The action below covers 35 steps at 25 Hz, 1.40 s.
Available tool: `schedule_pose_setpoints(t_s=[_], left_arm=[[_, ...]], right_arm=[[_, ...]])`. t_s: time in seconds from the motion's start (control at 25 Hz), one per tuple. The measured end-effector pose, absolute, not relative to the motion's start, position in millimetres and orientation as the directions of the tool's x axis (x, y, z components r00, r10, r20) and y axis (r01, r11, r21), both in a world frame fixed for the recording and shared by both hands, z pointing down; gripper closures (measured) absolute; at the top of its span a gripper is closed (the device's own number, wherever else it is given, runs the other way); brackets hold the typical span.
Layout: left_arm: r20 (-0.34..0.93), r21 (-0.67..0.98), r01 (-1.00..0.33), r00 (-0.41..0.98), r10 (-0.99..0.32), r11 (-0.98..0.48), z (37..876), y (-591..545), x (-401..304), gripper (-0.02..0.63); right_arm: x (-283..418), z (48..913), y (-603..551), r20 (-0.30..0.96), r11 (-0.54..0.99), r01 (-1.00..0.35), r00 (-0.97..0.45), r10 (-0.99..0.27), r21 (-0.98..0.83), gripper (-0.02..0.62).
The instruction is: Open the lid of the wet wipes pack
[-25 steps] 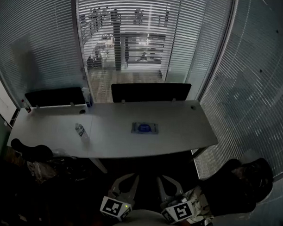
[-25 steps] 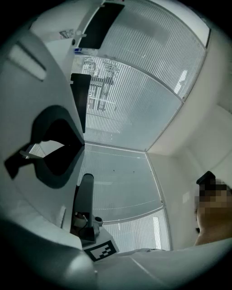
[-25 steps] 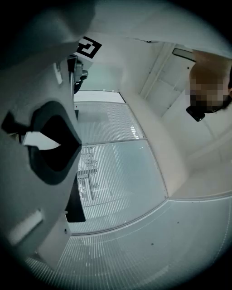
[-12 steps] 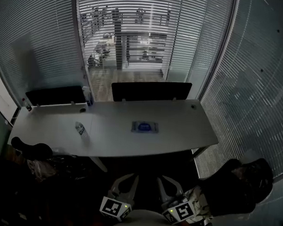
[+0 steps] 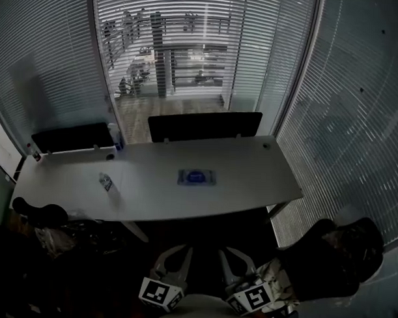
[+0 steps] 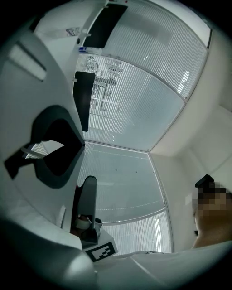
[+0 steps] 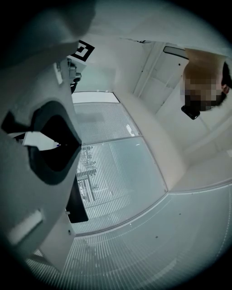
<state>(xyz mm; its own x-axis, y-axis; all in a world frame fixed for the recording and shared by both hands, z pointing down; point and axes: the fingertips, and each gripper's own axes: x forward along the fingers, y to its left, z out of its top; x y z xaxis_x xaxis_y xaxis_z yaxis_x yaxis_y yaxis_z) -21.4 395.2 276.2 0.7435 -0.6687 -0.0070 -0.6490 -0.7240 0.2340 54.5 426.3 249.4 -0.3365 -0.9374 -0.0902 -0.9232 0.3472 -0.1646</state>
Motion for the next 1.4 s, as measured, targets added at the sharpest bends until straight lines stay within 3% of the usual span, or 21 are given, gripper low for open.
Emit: schedule_pose_setpoints(t_s=[0.68, 1.4], left_arm=[[0.038, 0.217, -0.646, 0.755, -0.655, -0.732, 288, 409, 38, 0.604], [0.02, 0.215, -0.693, 0.707, -0.707, -0.688, 293, 346, 27, 0.604]], right_arm=[[114, 259, 450, -0.115, 0.327, -0.927, -0.31, -0.944, -0.185, 0.595], [109, 264, 388, -0.093, 0.369, -0.91, -0.358, -0.929, -0.189, 0.594]])
